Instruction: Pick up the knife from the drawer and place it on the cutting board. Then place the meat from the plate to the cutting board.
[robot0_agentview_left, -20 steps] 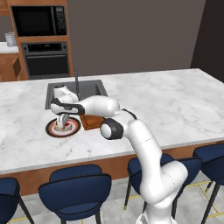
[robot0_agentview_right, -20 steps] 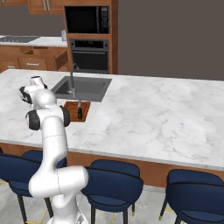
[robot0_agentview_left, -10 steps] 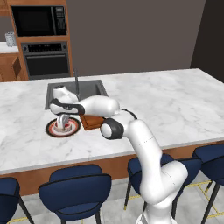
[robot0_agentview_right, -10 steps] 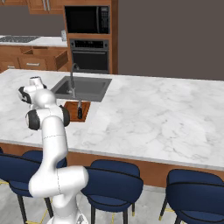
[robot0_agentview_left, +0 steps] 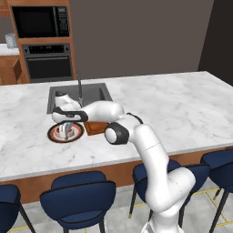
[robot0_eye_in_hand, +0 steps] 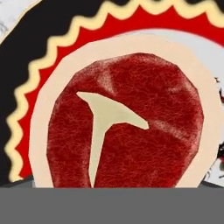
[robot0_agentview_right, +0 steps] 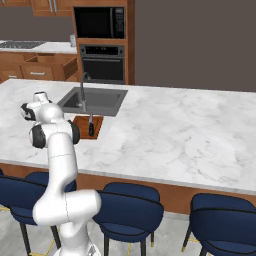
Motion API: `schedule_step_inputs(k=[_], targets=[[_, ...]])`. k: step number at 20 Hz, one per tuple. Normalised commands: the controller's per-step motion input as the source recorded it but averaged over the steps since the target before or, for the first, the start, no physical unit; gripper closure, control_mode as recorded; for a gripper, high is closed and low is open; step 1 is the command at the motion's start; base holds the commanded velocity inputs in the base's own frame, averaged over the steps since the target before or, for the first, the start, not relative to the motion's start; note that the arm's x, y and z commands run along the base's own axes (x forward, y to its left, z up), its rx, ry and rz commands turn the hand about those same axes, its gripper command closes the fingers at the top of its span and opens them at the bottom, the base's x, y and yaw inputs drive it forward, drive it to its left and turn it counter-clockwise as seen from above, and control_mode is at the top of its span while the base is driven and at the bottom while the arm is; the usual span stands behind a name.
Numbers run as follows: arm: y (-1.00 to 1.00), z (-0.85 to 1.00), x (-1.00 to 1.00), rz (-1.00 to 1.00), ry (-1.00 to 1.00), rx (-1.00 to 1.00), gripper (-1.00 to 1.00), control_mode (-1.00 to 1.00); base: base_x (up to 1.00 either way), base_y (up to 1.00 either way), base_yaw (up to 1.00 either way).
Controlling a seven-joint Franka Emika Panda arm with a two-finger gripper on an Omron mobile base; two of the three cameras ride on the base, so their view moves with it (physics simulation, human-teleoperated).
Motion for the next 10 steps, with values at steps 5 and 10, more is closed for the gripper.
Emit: schedule_step_inputs(k=[5, 10], targets=[[0.00, -0.05, 0.00, 0.00, 0.00, 0.02, 1.00, -1.00, 0.00, 0.00, 0.00], [-0.10, 0.17, 0.00, 0.00, 0.00, 0.04, 1.00, -1.00, 0.00, 0.00, 0.00]])
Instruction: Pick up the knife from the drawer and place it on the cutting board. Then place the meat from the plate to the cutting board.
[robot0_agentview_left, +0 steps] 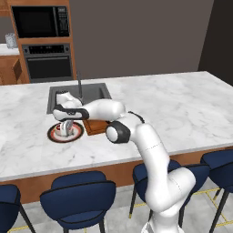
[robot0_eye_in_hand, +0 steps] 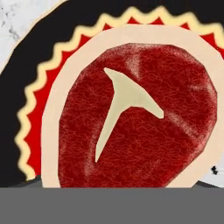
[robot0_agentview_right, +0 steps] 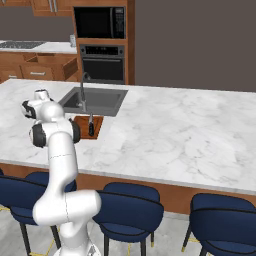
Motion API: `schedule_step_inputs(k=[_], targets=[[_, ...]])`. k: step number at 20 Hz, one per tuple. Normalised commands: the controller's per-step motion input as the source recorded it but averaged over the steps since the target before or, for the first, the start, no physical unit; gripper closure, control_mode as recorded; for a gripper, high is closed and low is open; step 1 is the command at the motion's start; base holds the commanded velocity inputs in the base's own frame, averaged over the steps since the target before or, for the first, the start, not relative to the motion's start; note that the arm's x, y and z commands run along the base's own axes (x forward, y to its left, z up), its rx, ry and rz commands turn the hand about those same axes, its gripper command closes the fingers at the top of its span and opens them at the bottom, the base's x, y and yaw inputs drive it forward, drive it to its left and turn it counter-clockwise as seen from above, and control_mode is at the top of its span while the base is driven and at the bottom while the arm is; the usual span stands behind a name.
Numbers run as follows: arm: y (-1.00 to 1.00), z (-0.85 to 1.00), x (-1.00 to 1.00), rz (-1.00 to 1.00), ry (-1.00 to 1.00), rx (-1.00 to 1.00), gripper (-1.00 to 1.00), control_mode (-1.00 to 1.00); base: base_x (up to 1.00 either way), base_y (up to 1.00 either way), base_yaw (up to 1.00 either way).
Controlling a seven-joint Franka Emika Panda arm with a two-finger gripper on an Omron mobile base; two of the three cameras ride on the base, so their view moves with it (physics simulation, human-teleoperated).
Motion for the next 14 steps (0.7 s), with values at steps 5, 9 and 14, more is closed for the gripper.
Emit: schedule_step_inputs(k=[5, 9, 14], targets=[[-0.37, 0.41, -0.09, -0.03, 0.00, 0.01, 1.00, -1.00, 0.00, 0.00, 0.00], [-0.62, 0.31, -0.02, -0.14, 0.00, 0.00, 1.00, -1.00, 0.00, 0.00, 0.00], [-0.68, 0.07, -0.04, -0.21, 0.00, 0.00, 1.00, -1.00, 0.00, 0.00, 0.00]])
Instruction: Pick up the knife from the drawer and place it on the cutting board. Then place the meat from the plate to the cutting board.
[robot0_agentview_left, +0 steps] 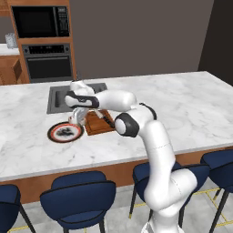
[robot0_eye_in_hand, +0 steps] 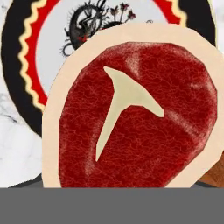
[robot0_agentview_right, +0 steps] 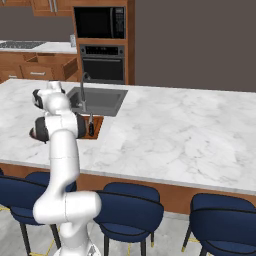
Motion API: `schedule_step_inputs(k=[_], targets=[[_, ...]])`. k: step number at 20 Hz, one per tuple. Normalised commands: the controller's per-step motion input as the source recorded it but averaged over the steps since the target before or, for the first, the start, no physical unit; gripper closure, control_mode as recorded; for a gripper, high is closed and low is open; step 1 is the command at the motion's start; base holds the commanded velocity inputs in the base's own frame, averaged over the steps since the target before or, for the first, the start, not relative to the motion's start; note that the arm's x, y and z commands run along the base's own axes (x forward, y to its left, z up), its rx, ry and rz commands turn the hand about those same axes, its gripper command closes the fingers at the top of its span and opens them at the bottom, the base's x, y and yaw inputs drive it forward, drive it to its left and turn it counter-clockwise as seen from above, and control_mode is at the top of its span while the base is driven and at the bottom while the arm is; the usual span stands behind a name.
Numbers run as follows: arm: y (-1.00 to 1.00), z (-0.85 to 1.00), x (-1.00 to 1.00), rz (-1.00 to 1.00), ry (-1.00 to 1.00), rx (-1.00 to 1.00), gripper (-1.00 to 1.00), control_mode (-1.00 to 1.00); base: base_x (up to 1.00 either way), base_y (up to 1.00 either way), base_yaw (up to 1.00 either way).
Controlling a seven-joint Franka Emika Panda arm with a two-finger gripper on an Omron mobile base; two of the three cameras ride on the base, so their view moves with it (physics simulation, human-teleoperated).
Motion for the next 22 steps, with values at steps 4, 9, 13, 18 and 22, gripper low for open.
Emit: schedule_step_inputs(k=[4, 9, 13, 18, 22], targets=[[-0.60, 0.00, -0.03, -0.26, 0.00, 0.00, 1.00, -1.00, 0.00, 0.00, 0.00], [-0.51, 0.00, -0.01, -0.28, 0.00, 0.00, 1.00, -1.00, 0.00, 0.00, 0.00], [-0.31, 0.00, 0.00, -0.28, 0.00, 0.00, 1.00, -1.00, 0.00, 0.00, 0.00], [-0.17, -0.02, 0.00, -0.24, 0.00, 0.00, 1.00, -1.00, 0.00, 0.00, 0.00], [-0.06, -0.14, 0.14, -0.20, 0.00, 0.00, 1.00, -1.00, 0.00, 0.00, 0.00]])
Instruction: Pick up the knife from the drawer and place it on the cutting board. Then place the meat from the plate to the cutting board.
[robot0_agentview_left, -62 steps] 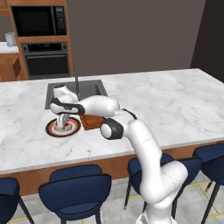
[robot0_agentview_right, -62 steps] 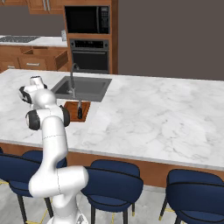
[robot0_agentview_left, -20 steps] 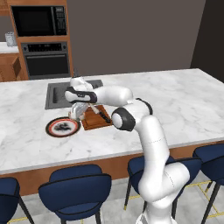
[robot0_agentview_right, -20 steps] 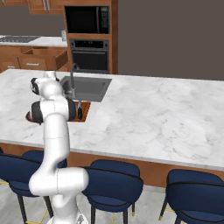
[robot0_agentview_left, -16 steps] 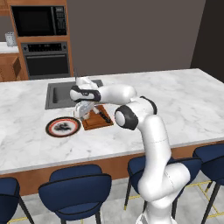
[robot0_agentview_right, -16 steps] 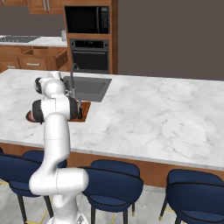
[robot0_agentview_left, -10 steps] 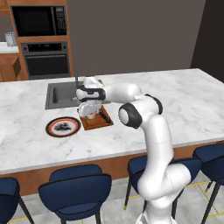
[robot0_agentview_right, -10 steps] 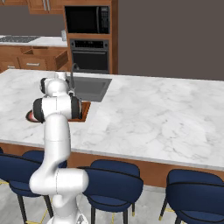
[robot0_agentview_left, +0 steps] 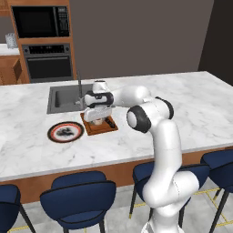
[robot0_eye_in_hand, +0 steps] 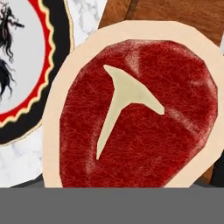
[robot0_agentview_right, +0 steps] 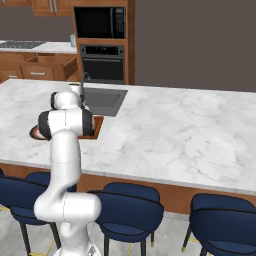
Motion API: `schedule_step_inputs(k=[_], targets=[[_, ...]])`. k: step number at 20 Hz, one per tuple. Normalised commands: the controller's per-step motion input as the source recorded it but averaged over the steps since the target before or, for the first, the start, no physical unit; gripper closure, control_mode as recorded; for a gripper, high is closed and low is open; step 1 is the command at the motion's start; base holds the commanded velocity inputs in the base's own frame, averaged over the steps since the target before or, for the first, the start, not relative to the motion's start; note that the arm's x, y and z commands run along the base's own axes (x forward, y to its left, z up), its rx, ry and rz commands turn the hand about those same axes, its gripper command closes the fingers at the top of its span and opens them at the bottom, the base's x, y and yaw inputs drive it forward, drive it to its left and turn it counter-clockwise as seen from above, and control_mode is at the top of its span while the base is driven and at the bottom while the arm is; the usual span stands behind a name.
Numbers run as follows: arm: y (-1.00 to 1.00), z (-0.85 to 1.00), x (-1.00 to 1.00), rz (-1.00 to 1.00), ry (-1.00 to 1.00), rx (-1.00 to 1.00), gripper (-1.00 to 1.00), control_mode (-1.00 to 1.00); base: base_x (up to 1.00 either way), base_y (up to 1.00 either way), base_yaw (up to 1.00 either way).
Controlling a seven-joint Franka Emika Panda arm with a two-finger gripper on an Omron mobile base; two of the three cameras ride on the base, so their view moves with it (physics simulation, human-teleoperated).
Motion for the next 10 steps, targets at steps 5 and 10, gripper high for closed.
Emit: schedule_step_inputs(k=[5, 10], targets=[[0.00, -0.18, 0.21, -0.15, 0.00, 0.00, 1.00, -1.00, 0.00, 0.00, 0.00], [0.00, -0.10, 0.29, -0.11, 0.00, 0.00, 1.00, -1.00, 0.00, 0.00, 0.00]])
